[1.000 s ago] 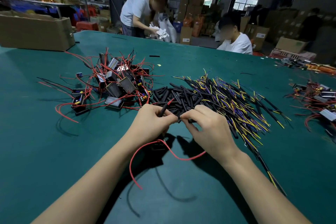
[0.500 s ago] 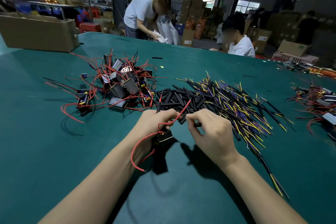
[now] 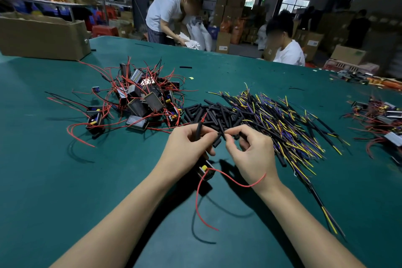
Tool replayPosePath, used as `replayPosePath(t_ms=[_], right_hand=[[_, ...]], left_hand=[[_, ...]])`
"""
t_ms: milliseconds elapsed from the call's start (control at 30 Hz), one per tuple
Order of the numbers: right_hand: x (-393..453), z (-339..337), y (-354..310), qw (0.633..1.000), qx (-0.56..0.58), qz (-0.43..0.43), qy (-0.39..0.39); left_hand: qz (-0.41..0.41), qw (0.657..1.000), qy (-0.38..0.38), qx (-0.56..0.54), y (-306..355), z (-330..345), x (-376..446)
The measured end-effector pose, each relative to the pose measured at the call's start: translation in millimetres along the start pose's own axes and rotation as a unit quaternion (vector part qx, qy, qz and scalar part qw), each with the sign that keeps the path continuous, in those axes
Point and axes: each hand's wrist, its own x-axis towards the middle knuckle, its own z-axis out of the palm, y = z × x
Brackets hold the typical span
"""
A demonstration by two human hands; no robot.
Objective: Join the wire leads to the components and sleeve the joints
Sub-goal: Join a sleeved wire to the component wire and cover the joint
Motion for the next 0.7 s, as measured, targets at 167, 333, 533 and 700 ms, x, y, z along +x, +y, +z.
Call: replayPosePath(t_ms=[167, 333, 533, 700], right_hand=[[-1, 2, -4, 1.0, 0.014, 0.018, 0.008], [3, 6, -1, 0.993, 0.059, 0.106, 0.008], [10, -3, 5, 0.965, 0.2, 0.166, -0.024], [9, -9, 12, 0.904, 0.333, 0.246, -0.104]], left_hand=[[0.022, 0.999, 0.027, 0.015, -3, 5, -1], [0.049, 0.996, 0.033, 0.066, -4, 9, -1], [0.047, 0.994, 0.066, 0.067, -8, 1, 4], [0.082, 0.995, 0.043, 0.036, -7, -1, 4]])
